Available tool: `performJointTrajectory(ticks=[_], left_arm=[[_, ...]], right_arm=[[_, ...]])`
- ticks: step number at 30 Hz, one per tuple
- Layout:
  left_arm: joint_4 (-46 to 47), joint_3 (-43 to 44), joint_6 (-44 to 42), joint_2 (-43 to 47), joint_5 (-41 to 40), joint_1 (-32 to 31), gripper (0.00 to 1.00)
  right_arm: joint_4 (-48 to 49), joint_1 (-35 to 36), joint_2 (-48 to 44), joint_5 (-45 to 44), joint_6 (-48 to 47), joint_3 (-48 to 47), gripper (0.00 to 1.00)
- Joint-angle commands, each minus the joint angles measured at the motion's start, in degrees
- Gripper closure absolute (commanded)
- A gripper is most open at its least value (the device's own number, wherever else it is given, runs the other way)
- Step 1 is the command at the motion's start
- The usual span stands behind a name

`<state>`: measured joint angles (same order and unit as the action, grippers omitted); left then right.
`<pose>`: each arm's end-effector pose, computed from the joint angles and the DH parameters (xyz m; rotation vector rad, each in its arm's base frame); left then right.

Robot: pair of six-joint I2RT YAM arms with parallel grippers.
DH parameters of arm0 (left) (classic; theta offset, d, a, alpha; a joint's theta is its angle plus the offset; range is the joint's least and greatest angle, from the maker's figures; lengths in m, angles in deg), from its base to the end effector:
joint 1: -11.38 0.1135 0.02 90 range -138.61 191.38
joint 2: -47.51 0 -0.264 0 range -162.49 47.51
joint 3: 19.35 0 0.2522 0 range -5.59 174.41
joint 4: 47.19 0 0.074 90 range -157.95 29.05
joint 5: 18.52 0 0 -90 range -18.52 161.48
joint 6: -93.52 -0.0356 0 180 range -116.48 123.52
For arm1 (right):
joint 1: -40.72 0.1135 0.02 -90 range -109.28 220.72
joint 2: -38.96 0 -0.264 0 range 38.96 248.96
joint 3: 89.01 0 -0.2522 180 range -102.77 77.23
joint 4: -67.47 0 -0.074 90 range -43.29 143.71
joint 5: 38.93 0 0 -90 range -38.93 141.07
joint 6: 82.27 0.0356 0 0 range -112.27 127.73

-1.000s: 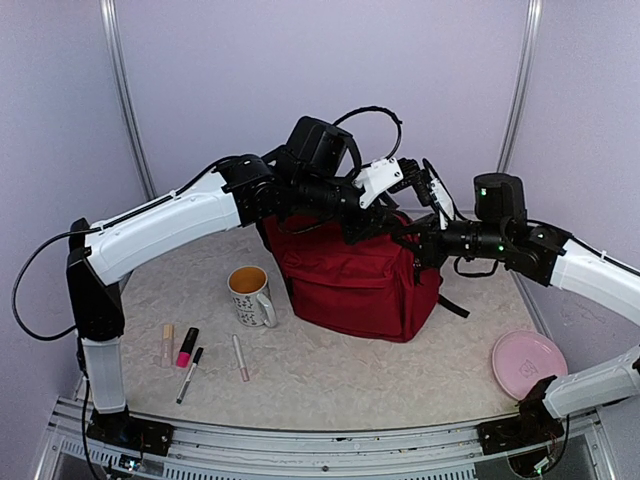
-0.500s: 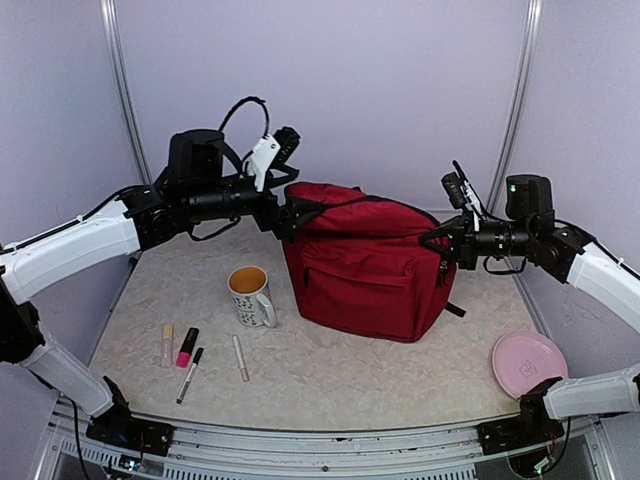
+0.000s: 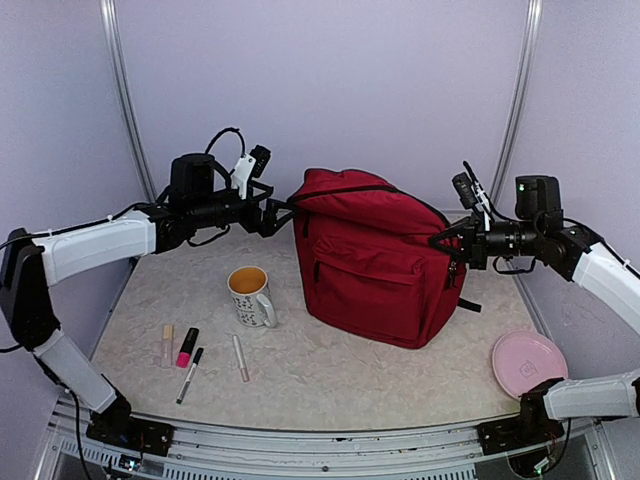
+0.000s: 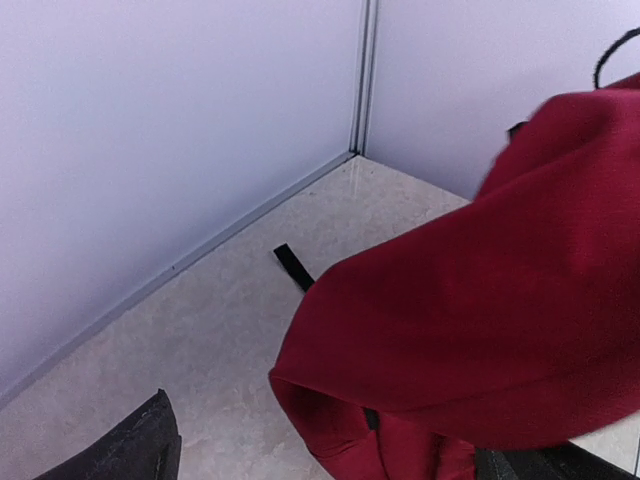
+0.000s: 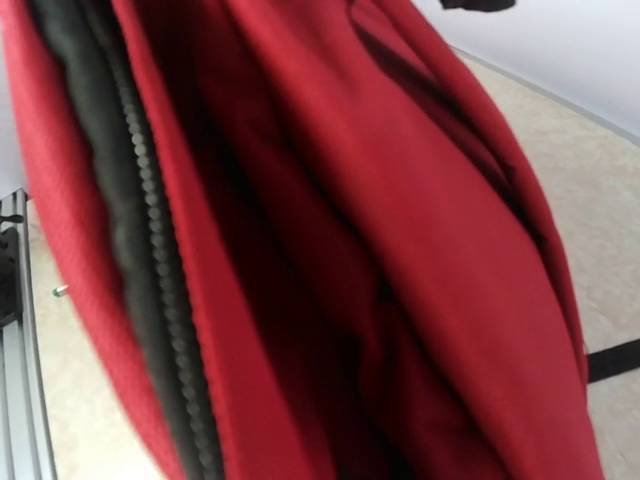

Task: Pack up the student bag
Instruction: Pass from the right arm to the left

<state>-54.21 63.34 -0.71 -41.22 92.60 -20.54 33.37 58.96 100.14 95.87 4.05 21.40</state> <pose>0.3067 -0.2062 0.3267 0.8185 1.6416 -0.6735 0.2122 0.0963 0.3387 -0.8614 1.8070 0.9466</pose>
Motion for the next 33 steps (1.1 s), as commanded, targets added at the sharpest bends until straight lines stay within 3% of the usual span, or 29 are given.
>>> performJointTrajectory(ticks=[1,4,12,15,21,22,30,32,33], left_arm=[[2.6,6.4,6.6,-7.1,3.7,0.8,0.01],[8.9,6.1,9.9,-8.8,7.3,0.5,0.01],[13.1,13.6,17.5,-19.8,14.1,0.0,0.01],[18.4,10.6,18.9,-19.9,18.1,-0.5,0.01],[24.2,5.0,17.6,-19.9,16.5,-2.9,0.07],[25.8,4.1,17.7,-20.2,16.9,-2.9,0.12],[35.1,2.0,19.2,-23.8,26.2,-5.2,1.00],[37.0,1.5,19.6,-24.1,29.8,-6.2,1.00],[38.4,0.4,19.7,-23.7,30.6,-6.3,1.00]], right_arm=[[1.6,-0.9,-0.5,2.2,-1.2,-3.5,1.00],[1.4,-1.1,-0.5,1.8,-1.2,-3.5,1.00],[4.2,-2.2,0.9,-0.2,-0.4,-4.3,1.00],[5.5,-4.5,2.3,-2.0,1.3,-5.7,1.00],[11.9,-10.1,6.0,-5.2,5.9,-8.6,1.00],[12.8,-10.7,7.0,-6.2,6.6,-9.3,1.00],[19.9,-12.5,14.4,-8.7,14.1,-12.4,1.00],[20.4,-12.5,16.2,-10.9,16.3,-13.6,1.00],[19.8,-12.5,17.0,-13.5,17.4,-14.6,0.93]])
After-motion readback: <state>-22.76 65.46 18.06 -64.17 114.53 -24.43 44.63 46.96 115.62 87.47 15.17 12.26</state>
